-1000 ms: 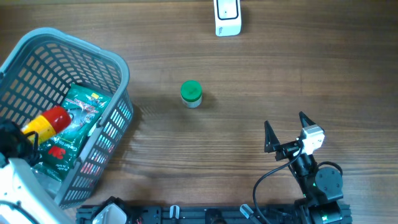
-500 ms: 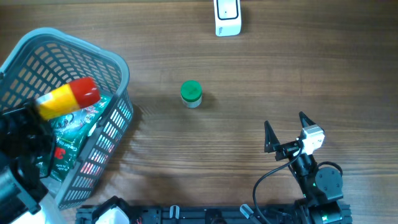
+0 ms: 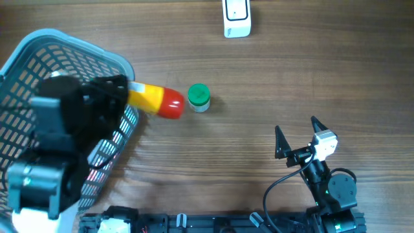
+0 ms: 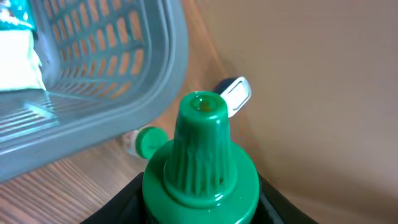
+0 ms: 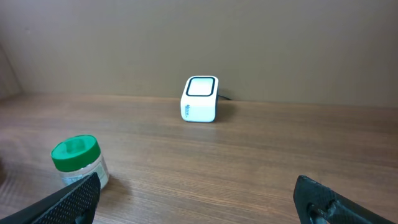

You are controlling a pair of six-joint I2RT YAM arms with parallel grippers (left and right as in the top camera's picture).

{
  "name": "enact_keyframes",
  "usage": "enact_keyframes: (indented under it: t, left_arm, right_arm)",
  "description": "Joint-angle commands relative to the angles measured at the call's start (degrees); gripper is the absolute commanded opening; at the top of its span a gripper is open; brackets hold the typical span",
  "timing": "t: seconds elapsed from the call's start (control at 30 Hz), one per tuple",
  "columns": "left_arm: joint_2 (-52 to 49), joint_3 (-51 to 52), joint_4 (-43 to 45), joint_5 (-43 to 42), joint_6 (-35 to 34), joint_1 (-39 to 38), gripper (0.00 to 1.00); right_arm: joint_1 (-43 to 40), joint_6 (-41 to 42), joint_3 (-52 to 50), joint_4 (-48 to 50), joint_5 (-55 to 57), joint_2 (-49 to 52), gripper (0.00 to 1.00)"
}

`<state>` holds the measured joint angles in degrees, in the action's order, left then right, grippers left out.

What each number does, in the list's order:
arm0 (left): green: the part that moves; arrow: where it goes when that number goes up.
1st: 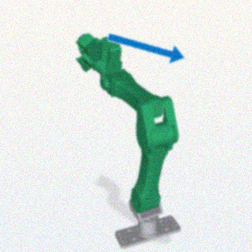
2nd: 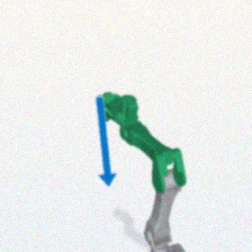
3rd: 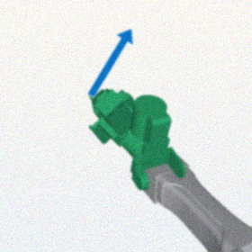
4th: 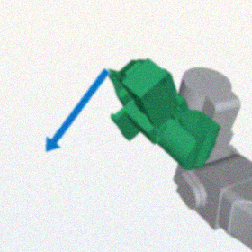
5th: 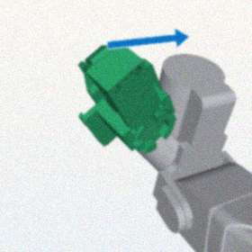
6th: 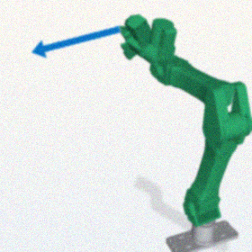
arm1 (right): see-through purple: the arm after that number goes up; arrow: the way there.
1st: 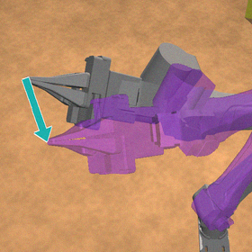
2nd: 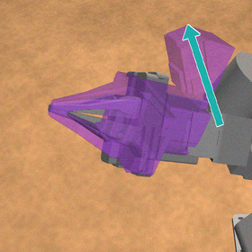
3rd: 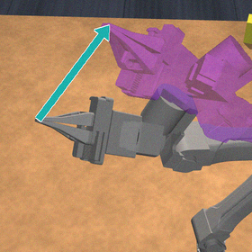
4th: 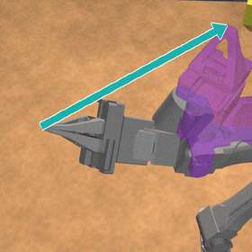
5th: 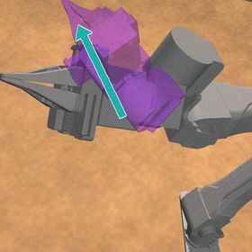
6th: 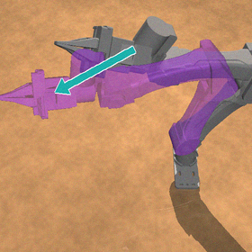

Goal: Scan the item barcode
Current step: 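Carry the sauce bottle with the left gripper and stand it beside the jar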

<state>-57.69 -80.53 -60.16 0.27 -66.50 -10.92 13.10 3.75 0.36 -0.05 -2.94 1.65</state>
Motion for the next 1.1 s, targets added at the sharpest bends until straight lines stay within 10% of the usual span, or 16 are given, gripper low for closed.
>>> enact_keyframes:
  t: [0.0,0.37,0.67,1.07]
  left_arm:
    - [-5.4,-1.25,0.57,13.2,0.55,-10.67,0.29]
    - [-32.68,-1.25,6.91,21.42,6.29,-25.99,0.29]
    - [-38.71,-1.25,16.0,44.24,9.29,-35.93,0.35]
    - [-38.77,-1.25,21.68,31.47,10.88,-38.32,0.39]
  right_arm:
    - [0.17,-0.66,-0.07,0.13,-0.07,-0.24,1.0]
    - [0.17,-0.66,-0.07,0.13,-0.07,-0.24,1.0]
    - [0.17,-0.63,-0.07,0.13,-0.07,-0.24,1.0]
    - [0.17,-0.63,-0.07,0.13,-0.07,-0.24,1.0]
